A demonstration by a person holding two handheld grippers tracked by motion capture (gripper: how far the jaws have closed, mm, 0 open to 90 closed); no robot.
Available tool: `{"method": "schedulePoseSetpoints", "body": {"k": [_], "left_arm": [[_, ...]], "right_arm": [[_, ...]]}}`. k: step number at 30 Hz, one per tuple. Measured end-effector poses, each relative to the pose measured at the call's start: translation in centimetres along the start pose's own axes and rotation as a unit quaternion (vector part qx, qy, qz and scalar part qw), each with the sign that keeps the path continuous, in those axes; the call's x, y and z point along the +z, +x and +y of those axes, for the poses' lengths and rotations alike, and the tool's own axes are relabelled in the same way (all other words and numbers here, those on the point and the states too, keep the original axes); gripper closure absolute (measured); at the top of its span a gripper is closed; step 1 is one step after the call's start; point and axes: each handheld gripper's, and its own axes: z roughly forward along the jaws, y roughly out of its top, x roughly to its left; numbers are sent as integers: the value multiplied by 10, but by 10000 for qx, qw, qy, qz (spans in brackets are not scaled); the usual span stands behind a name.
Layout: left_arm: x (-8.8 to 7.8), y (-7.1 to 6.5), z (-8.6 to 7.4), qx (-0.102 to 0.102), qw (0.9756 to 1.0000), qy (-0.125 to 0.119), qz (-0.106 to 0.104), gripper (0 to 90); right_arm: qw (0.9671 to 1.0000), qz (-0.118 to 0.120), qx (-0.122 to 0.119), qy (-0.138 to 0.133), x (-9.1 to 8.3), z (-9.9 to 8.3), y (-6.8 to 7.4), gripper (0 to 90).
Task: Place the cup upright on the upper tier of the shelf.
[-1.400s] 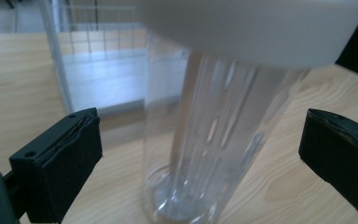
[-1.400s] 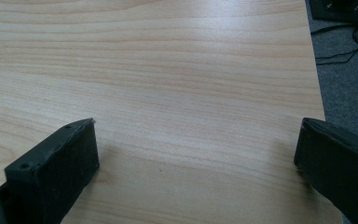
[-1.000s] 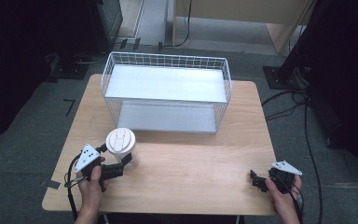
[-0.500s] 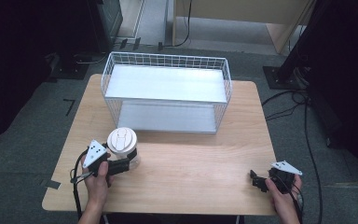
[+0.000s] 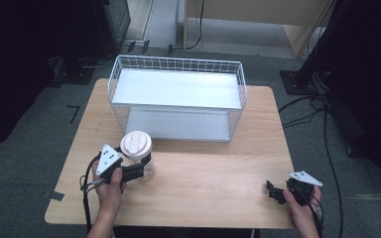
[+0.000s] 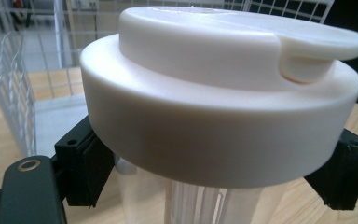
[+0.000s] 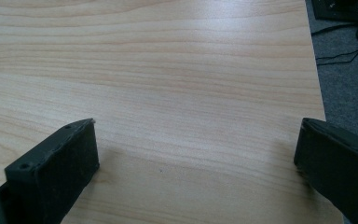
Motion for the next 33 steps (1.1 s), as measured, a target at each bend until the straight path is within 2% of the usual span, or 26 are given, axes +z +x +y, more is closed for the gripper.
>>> {"method": "schedulePoseSetpoints", "body": {"k": [2,7,9,14,22,28,30,32,33], "left_arm": [[2,-7,9,23,9999,-145,82,152],[3,-14,22,79,9994,-322,95,153],[0,-19,32,160,9989,-437,81,152],[0,-24,47,204,9984,-522,118,153],[1,-32,77,383,9966,-718,126,154],[2,-37,95,360,9954,-875,142,154],[3,-39,106,422,9948,-900,208,154],[4,-40,108,455,9947,-886,234,154],[5,-39,116,494,9940,-943,254,154]], "right_arm": [[10000,13,10,3,0,0,0,0],[10000,8,-71,20,0,0,1,0],[9999,8,-151,47,0,0,2,0],[9998,33,-168,43,0,0,2,0],[9997,83,-202,51,0,0,3,0],[9997,102,-232,47,0,0,3,0],[9997,101,-236,50,0,0,3,0],[9996,109,-247,47,0,0,3,0],[9996,123,-248,53,0,0,3,0]]}}
